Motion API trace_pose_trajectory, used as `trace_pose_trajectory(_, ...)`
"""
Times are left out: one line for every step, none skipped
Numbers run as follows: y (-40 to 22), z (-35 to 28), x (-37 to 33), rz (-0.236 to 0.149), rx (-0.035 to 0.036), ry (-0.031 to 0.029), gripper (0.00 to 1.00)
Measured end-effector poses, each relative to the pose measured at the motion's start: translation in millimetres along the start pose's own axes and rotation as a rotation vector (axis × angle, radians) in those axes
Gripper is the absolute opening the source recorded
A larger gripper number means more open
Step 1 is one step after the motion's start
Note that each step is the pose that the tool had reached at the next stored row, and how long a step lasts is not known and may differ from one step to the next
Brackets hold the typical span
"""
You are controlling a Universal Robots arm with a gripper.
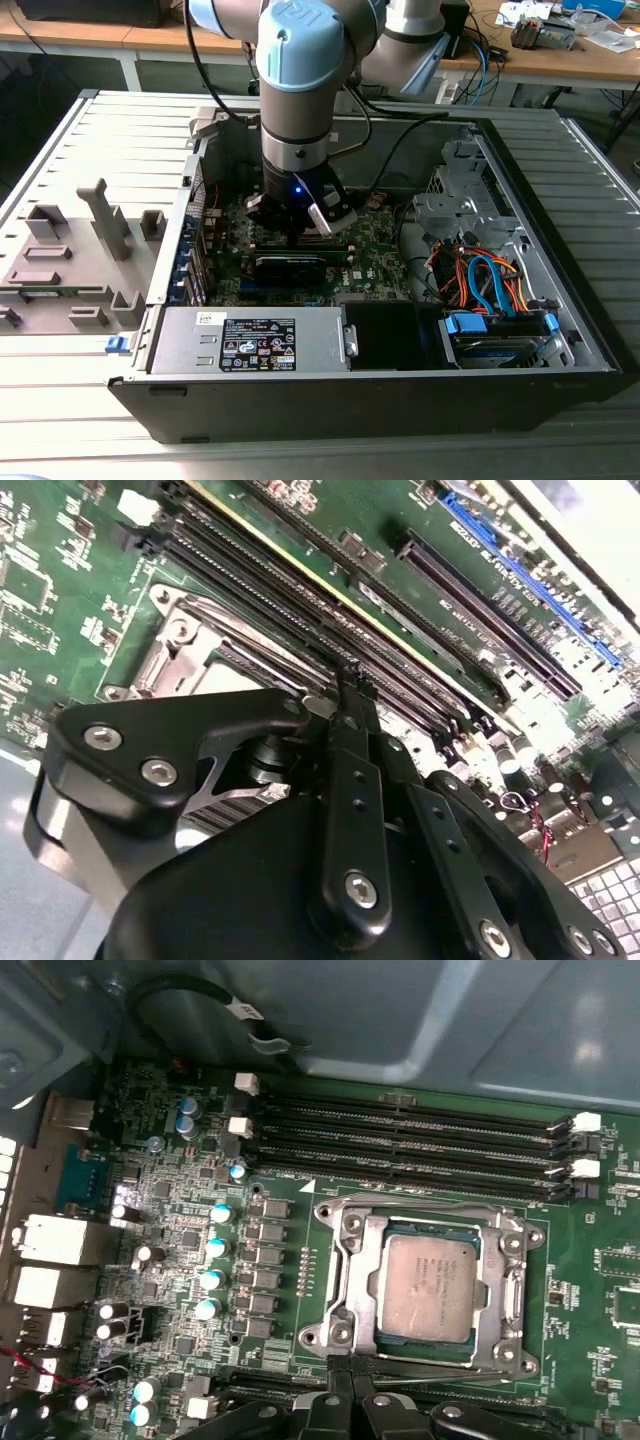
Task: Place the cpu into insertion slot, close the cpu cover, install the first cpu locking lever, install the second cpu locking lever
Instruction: 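Install the second cpu locking lever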
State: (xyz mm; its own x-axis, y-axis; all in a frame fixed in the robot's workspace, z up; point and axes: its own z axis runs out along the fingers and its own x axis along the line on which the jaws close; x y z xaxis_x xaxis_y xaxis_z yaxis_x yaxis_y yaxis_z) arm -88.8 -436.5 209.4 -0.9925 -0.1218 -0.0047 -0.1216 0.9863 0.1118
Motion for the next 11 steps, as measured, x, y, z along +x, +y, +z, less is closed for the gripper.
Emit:
trace_pose_trajectory(-2.8, -0.1, 1.4, 0.000, -0.0039, -0.0004, 0.11)
trace_pose_trajectory(-4.3, -0.1, 2.0, 0.000, -0.0063, -0.0007, 0.11)
trace_pose_trajectory(-5.7, -0.1, 2.4, 0.000, -0.0085, -0.0010, 0.11)
trace_pose_trajectory(-7.6, -0.3, 3.1, 0.000, -0.0136, -0.0017, 0.11)
trace_pose_trajectory(-9.1, -0.4, 3.6, 0.000, -0.0211, -0.0026, 0.11)
trace_pose_trajectory(-10.0, -0.5, 4.4, 0.000, -0.0345, -0.0043, 0.11)
trace_pose_trajectory(-10.7, -0.6, 5.9, 0.000, -0.0574, -0.0072, 0.11)
trace_pose_trajectory(-10.9, -0.6, 6.8, -0.001, -0.0702, -0.0089, 0.11)
trace_pose_trajectory(-11.3, -0.7, 7.4, -0.001, -0.0774, -0.0097, 0.11)
trace_pose_trajectory(-11.8, -0.7, 8.3, -0.001, -0.0831, -0.0105, 0.11)
trace_pose_trajectory(-12.5, -0.8, 8.9, -0.001, -0.0848, -0.0108, 0.11)
